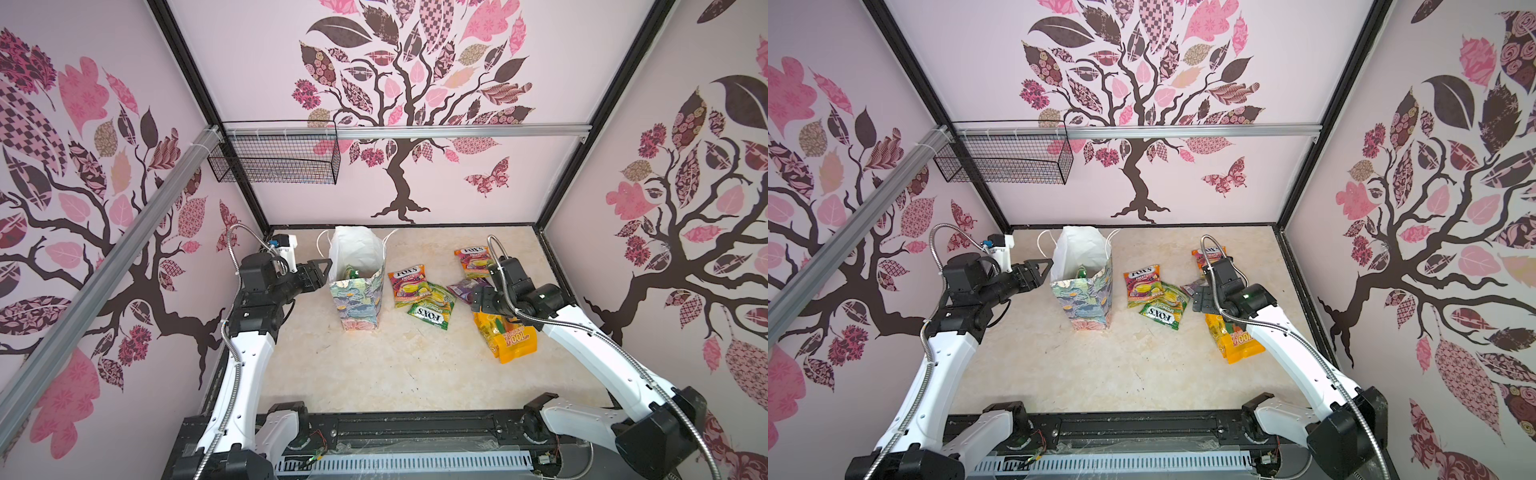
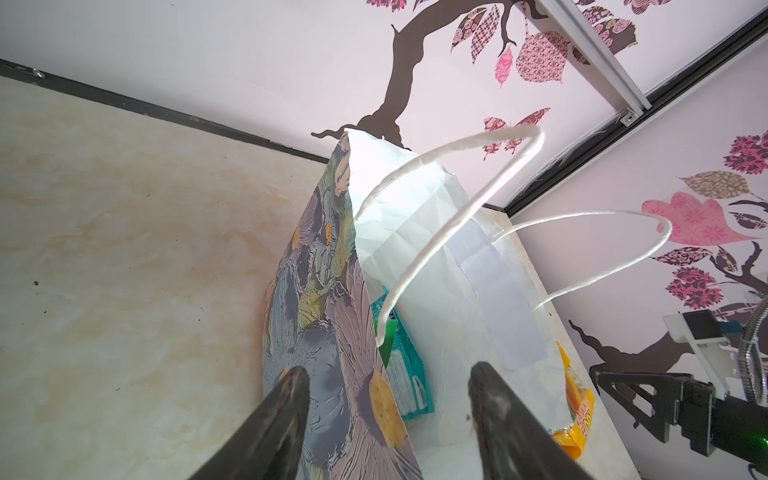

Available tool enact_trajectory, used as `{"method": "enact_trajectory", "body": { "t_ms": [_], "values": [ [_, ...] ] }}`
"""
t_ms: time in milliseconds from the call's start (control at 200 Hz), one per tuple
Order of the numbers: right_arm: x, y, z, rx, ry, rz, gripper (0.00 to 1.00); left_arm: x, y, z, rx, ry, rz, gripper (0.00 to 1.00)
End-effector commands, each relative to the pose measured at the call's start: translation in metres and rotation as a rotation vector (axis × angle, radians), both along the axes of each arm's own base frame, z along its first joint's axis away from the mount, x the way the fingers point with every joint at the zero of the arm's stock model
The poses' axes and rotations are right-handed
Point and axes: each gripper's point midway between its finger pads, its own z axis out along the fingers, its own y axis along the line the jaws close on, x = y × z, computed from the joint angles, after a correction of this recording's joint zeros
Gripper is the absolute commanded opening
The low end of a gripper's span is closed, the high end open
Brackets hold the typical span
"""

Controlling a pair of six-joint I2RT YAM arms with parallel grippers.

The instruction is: Place the snacks into the paper bag

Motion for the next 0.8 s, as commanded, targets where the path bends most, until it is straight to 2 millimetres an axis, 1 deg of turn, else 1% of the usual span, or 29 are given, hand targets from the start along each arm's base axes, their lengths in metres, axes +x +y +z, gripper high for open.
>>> {"method": "enact_trajectory", "body": {
  "t_ms": [0, 120, 295, 420, 540, 600, 685, 795],
  "values": [
    [0.007, 0.003, -0.003, 0.018, -0.004, 0.022, 0.99, -0.003, -0.002, -0.003, 0.004, -0.01, -0.016, 0.65],
    [0.01, -0.003, -0.006, 0.013, 0.007, 0.009, 0.99, -0.002, -0.002, -0.003, 0.0, -0.008, -0.017, 0.65],
    [0.017, -0.016, -0.016, 0.081, 0.02, -0.037, 0.99, -0.003, -0.003, -0.003, 0.001, -0.008, -0.02, 0.65],
    [0.021, -0.028, -0.02, 0.091, 0.02, -0.081, 0.99, -0.002, -0.002, -0.004, 0.002, -0.006, -0.015, 0.65],
    [0.022, -0.039, -0.031, 0.104, 0.031, -0.124, 0.99, -0.001, -0.002, -0.004, 0.002, -0.005, -0.015, 0.65],
    [0.023, -0.048, -0.037, 0.125, 0.036, -0.16, 1.0, -0.001, -0.002, -0.005, 0.003, -0.002, -0.015, 0.65],
    [0.02, -0.061, -0.049, 0.171, 0.052, -0.211, 0.99, -0.001, -0.002, -0.005, 0.003, -0.002, -0.015, 0.65],
    [0.019, -0.08, -0.059, 0.238, 0.031, -0.28, 1.0, -0.001, -0.002, -0.005, 0.003, -0.001, -0.018, 0.65]
  ]
}}
